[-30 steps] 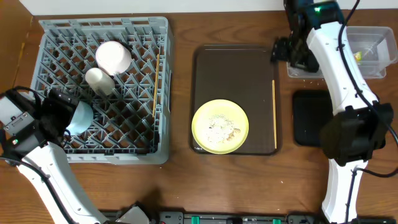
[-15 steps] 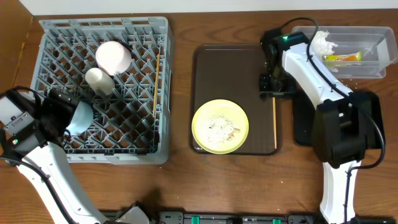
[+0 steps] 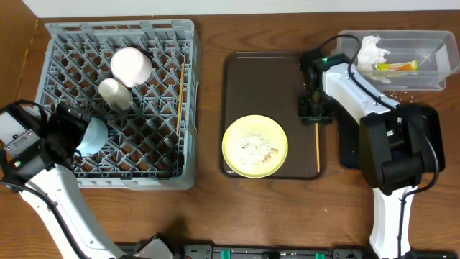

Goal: Sort waste into correct bins and load items into the dishwasher
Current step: 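Move the right gripper back to the second chopstick and grasp it, then carry the second chopstick to the rack and insert it beside the first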

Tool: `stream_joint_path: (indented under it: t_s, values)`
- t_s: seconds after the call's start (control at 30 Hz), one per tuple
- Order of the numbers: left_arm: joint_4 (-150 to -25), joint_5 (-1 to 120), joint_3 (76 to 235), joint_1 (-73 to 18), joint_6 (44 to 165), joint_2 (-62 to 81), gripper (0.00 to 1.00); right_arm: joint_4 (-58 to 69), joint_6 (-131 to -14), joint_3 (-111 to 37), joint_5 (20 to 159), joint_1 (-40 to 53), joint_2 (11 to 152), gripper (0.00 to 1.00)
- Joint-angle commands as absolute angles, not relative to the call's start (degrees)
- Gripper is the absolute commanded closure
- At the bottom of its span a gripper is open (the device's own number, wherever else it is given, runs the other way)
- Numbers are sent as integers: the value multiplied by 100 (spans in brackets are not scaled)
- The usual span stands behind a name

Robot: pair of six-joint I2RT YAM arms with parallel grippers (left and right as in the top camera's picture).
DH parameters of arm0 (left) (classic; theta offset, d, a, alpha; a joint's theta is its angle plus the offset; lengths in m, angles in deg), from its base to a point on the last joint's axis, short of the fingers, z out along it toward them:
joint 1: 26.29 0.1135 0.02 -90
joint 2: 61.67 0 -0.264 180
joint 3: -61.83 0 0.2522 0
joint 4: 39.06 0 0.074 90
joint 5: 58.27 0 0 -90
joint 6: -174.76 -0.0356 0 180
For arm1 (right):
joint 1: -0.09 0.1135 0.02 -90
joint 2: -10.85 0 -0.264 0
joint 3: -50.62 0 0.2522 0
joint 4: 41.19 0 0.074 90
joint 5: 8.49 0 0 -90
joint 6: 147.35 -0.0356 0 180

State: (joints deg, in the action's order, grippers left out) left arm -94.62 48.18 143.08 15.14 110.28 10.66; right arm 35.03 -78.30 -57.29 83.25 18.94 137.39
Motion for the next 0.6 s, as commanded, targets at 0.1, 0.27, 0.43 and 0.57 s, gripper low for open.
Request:
stream_joint_path:
  t_s: [0.1,0.27,0.43,0.57]
  values:
    - [-9460,4866,14321,1512,11015,1099,10,3149,-7806,-5299,8198,1885,13750,78]
    - [-9460,4866,14321,1512,11015,1097,10,3062,-7808,-5356,8362,1896,13750,99]
    - [-9460,4866,14321,1512,11017,1097,10,3105,-7808,-6486,9345,1885,13747,99]
    - [-9460,4864,14321,1512,11017,1099,10,2786,-7883,-7668,10014,1892,13747,99]
